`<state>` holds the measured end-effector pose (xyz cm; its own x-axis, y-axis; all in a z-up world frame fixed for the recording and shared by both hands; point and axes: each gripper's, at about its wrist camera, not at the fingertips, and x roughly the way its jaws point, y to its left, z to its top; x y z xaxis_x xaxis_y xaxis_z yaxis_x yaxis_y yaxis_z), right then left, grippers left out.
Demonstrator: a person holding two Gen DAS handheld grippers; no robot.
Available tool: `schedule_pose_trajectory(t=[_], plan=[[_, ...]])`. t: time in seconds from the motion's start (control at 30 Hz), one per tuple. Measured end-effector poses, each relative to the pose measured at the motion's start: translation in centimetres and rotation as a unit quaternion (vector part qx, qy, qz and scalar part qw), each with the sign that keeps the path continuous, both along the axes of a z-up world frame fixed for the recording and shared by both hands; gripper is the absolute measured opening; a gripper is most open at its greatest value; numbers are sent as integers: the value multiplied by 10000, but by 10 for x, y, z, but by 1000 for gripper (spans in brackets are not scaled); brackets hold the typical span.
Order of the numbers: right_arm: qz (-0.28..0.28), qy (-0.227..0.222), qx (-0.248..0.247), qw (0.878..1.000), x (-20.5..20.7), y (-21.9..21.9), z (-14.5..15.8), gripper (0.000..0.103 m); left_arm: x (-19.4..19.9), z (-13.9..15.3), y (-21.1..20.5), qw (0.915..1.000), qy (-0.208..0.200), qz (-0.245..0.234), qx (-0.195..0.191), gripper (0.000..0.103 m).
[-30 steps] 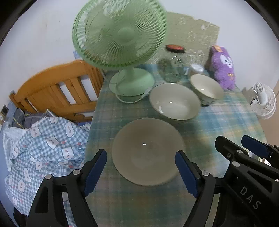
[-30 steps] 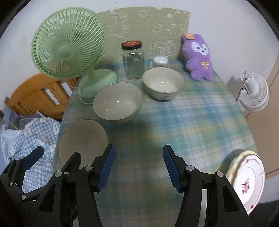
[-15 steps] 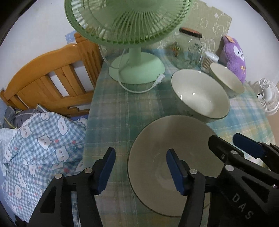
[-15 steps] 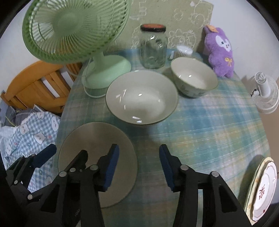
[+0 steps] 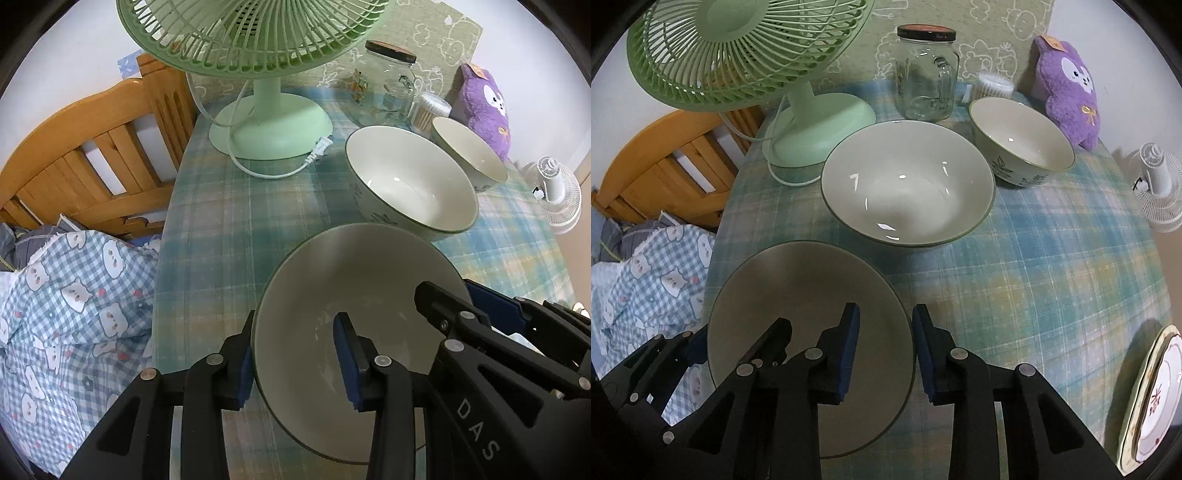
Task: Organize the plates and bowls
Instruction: 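Grasp the rim of the large cream bowl with both grippers, then carry the cream bowl to the plate stack and lower it on top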
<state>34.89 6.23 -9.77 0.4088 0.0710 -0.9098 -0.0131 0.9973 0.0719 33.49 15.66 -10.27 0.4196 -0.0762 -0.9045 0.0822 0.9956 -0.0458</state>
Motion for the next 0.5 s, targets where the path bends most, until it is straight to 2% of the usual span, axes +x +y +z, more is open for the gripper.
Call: schedule_pose_trajectory(t=[0.27, 0.5], plan=[[32, -21, 27, 10000, -22, -22, 12, 33, -20, 11, -18, 10000, 13, 57, 9, 38], [38, -88, 38, 9999, -51, -58, 24, 33, -46, 24, -54, 10000, -54, 38, 37, 38]])
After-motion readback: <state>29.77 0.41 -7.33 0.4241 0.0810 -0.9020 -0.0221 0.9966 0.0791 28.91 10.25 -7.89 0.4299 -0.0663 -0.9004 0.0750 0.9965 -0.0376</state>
